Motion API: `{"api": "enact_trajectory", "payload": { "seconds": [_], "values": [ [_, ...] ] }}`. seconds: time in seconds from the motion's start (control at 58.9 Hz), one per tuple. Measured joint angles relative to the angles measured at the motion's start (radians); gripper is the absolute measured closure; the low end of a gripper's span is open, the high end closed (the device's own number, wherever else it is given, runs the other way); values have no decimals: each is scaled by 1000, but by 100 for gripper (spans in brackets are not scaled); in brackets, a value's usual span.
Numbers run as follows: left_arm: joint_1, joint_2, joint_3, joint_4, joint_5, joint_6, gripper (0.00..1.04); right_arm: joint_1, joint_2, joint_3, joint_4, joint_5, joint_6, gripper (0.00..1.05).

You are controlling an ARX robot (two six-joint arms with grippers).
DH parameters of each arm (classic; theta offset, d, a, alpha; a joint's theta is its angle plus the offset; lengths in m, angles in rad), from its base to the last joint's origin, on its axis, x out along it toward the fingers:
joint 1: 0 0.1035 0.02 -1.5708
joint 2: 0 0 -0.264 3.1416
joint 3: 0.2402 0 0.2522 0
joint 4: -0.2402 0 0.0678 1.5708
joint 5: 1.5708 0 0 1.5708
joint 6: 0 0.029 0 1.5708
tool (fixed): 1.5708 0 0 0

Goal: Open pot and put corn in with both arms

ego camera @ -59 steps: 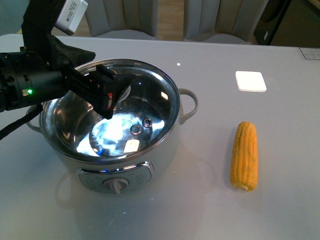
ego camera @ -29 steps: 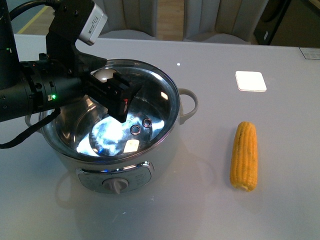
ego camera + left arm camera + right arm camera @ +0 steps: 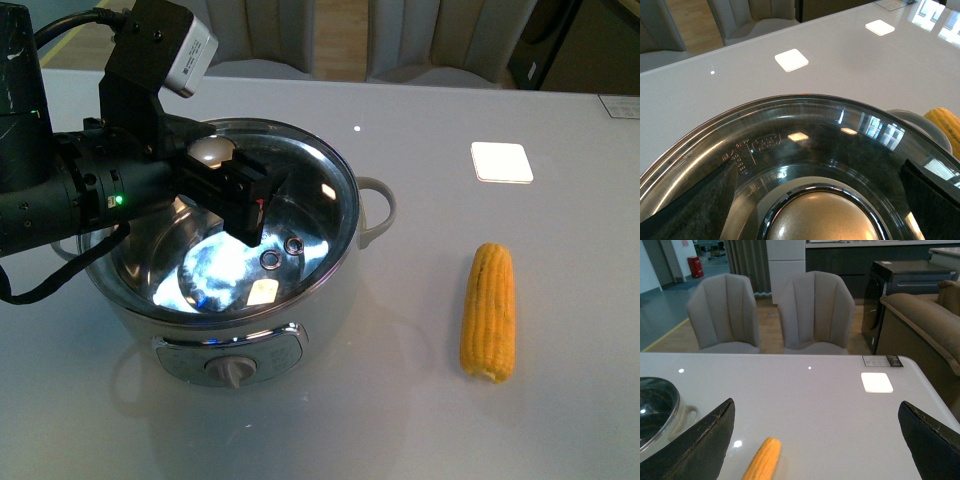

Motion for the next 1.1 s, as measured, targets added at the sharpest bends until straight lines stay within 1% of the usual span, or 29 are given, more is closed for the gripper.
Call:
{"api": "enact_trajectory", "payload": {
  "seconds": [0.441, 0.492, 0.543, 0.628, 0.696, 0.798, 1.103],
  "values": [
    [-2, 11, 0, 6, -10, -8, 7, 0, 0, 0, 0, 0, 0, 9],
    [-3, 11, 0, 9, -12, -8, 13, 0, 0, 0, 0, 0, 0, 9],
    [-4, 11, 0, 12, -12, -8, 24, 0, 0, 0, 0, 0, 0, 9],
    [-6, 11, 0, 13, -16, -8, 37, 0, 0, 0, 0, 0, 0, 9],
    [-9, 11, -1, 17, -17, -9, 51, 0, 0, 0, 0, 0, 0, 9],
    [-10, 11, -1, 20, -23, -16, 62, 0, 0, 0, 0, 0, 0, 9],
    [-10, 11, -2, 21, -31, -11, 63, 0, 0, 0, 0, 0, 0, 9]
  ]
}}
